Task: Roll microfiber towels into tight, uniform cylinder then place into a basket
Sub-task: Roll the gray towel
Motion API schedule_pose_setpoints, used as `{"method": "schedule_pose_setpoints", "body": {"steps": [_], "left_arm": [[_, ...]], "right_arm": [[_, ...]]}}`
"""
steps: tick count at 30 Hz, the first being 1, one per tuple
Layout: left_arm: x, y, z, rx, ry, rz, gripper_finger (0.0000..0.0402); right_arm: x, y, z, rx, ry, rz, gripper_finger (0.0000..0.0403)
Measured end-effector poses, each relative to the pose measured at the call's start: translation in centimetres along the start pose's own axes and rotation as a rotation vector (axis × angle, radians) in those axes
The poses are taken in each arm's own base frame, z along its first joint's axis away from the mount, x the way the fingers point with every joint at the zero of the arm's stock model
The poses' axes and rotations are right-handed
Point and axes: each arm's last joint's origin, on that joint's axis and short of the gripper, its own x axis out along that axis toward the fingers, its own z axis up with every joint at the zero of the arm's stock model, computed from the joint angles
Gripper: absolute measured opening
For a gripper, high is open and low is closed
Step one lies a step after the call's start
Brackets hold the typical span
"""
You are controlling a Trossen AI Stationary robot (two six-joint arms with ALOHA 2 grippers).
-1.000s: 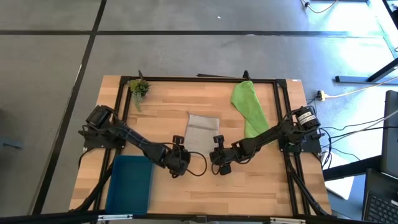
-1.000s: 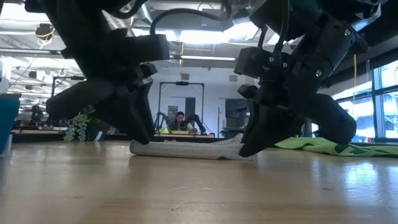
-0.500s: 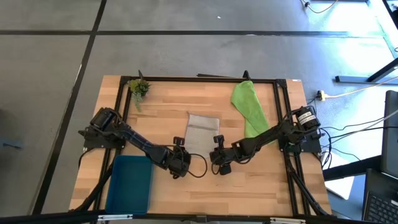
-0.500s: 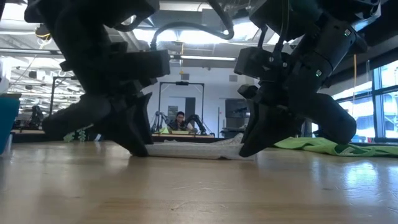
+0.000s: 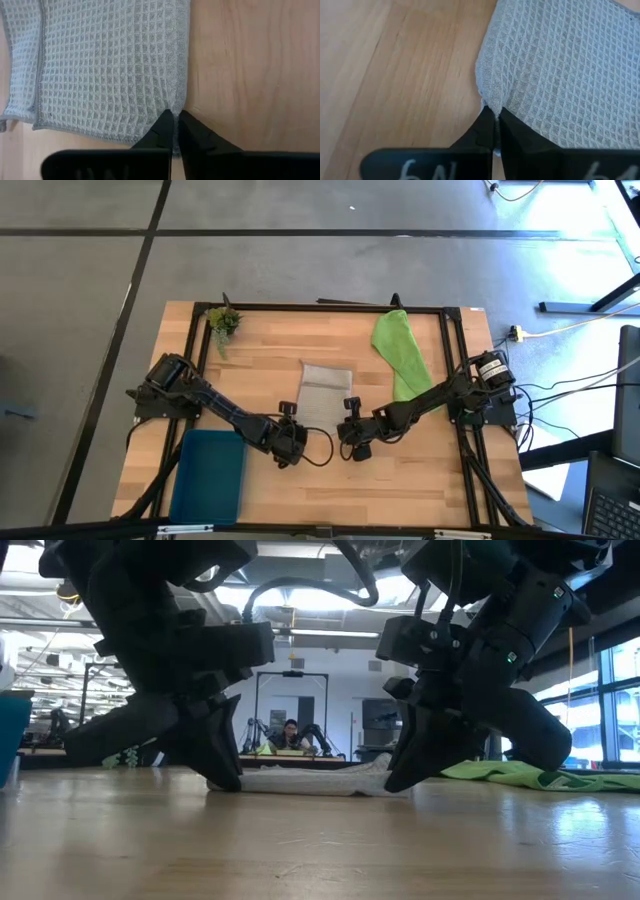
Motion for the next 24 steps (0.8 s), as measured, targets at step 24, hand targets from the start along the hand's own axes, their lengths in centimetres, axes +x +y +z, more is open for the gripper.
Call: {"method": "schedule_pose_setpoints", "body": {"steps": [24], "left_arm": [[-1.5, 5.7, 1.3, -0.153, -0.021, -0.242, 0.0000]], "right_arm": [[0.0, -0.1, 0.0, -0.001, 0.000, 0.008, 0.0015]]}}
